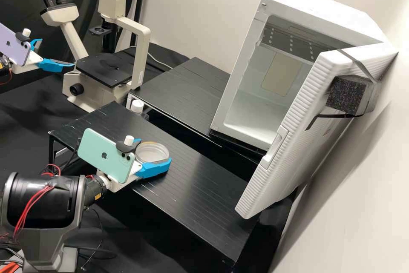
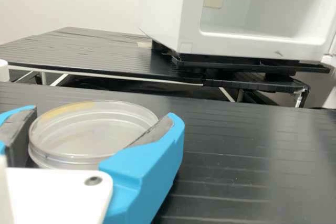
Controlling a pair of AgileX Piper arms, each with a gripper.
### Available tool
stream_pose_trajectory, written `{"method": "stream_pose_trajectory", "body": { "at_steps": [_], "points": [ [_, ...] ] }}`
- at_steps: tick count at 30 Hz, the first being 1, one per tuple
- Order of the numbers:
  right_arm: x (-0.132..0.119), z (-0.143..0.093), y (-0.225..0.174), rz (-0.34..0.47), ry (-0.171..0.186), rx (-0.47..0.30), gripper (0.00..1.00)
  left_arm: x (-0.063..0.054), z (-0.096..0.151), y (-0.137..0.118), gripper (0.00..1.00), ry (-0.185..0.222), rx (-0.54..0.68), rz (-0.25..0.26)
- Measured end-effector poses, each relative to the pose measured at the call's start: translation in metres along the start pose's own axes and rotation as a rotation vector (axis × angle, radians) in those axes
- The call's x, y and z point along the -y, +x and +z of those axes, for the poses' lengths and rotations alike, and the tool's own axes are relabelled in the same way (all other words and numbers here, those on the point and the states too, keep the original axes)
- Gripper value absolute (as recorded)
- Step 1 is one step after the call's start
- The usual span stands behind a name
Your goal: Move the petri dish to the bench.
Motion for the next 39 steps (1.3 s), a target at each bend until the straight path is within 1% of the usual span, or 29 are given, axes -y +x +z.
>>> {"method": "stream_pose_trajectory", "body": {
  "at_steps": [4,8,13,15,16,19,23,24,25,26,28,29,31,34,37,38,39],
  "points": [
    [0.000,0.001,0.001,0.001,-0.008,0.004,1.00,0.000,0.000,0.000,1.00,0.000,0.000,0.000],
    [0.001,0.001,0.001,-0.003,0.004,0.007,1.00,0.000,0.000,0.000,1.00,0.000,0.000,0.000],
    [0.002,0.000,0.001,-0.007,0.007,0.003,1.00,0.000,0.000,0.000,1.00,0.000,0.000,0.000],
    [0.001,-0.001,-0.001,-0.007,0.018,-0.007,1.00,0.000,0.000,0.000,1.00,0.000,0.000,0.000],
    [0.000,-0.003,-0.003,-0.005,0.025,-0.018,1.00,0.000,0.000,0.000,1.00,0.000,0.000,0.000],
    [-0.006,-0.008,-0.010,0.002,0.020,-0.044,1.00,0.000,0.000,0.000,1.00,0.000,0.000,0.000],
    [-0.023,-0.015,-0.024,0.042,0.054,-0.099,1.00,0.000,0.000,0.000,1.00,0.000,0.000,0.000],
    [-0.027,-0.015,-0.026,0.052,0.051,-0.108,1.00,0.000,0.000,0.000,1.00,0.000,0.000,0.000],
    [-0.031,-0.016,-0.029,0.063,0.065,-0.122,1.00,0.000,0.000,0.000,1.00,0.000,0.000,0.000],
    [-0.036,-0.016,-0.032,0.077,0.068,-0.134,1.00,0.000,0.000,0.000,1.00,0.000,0.000,0.000],
    [-0.044,-0.015,-0.037,0.098,0.068,-0.156,1.00,0.000,0.000,0.000,1.00,0.000,0.000,0.000],
    [-0.046,-0.016,-0.038,0.106,0.056,-0.165,1.00,0.000,0.000,0.000,1.00,0.000,0.000,0.000],
    [-0.053,-0.016,-0.043,0.130,0.052,-0.192,1.00,0.000,0.000,0.000,1.00,0.000,0.000,0.000],
    [-0.055,-0.017,-0.044,0.134,0.055,-0.214,1.00,0.000,0.000,0.000,1.00,0.000,0.000,0.000],
    [-0.051,-0.019,-0.044,0.111,0.053,-0.227,1.00,0.000,0.000,0.000,1.00,0.000,0.000,0.000],
    [-0.049,-0.020,-0.044,0.098,0.062,-0.232,1.00,0.000,0.000,0.000,1.00,0.000,0.000,0.000],
    [-0.047,-0.021,-0.044,0.086,0.079,-0.237,1.00,0.000,0.000,0.000,1.00,0.000,0.000,0.000]
  ]
}}
